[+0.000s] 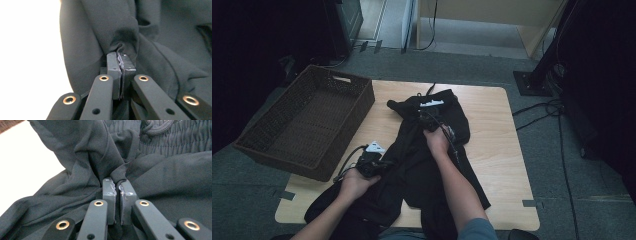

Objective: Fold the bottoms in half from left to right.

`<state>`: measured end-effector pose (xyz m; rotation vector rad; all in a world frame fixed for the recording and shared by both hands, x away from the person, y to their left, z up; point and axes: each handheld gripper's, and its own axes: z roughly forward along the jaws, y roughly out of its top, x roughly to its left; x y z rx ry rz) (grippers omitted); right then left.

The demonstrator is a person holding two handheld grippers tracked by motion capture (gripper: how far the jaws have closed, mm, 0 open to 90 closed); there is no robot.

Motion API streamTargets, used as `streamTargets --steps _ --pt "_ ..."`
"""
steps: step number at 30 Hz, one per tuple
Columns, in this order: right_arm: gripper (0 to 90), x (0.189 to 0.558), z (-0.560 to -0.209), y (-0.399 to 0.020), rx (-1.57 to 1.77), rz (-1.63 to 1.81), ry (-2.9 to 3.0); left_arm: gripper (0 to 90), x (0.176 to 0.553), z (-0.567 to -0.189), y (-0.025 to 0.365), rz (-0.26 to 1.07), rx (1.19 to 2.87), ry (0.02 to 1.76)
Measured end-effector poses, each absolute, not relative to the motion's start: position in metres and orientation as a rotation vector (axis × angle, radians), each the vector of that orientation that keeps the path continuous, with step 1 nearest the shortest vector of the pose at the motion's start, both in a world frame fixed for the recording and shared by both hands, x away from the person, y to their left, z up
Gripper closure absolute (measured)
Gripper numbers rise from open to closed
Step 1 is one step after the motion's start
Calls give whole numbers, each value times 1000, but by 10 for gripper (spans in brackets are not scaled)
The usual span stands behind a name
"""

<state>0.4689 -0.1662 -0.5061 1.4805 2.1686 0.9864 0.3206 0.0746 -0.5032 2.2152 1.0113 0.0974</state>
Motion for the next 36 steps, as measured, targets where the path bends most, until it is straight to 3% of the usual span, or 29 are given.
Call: streamTargets --steps 4,8,14,19,23,28,30,33,36 --pt "849 473 -507 -140 1483 1026 2163 888 322 -501 98 135 2199 1091" --pt "855 474 -507 -122 1465 1035 2167 892 323 -501 109 86 2156 1128" --pt "862 471 -461 -119 1368 1215 2161 896 313 -460 103 93 2031 1014" --pt "862 464 -411 -135 1273 1387 2097 896 300 -413 78 87 1938 861" --pt "859 458 -390 -179 1287 1497 1969 894 290 -401 45 19 1889 757" --pt "850 463 -422 -250 1511 1435 1860 836 293 -428 7 -63 1914 764" --pt "773 465 -445 -270 1599 1337 1837 694 300 -440 -1 -114 1959 803" --pt "680 464 -470 -291 1741 1275 1815 677 308 -446 2 -85 2004 816" --pt "668 458 -475 -296 1720 1263 1823 675 319 -448 11 -68 2016 847"
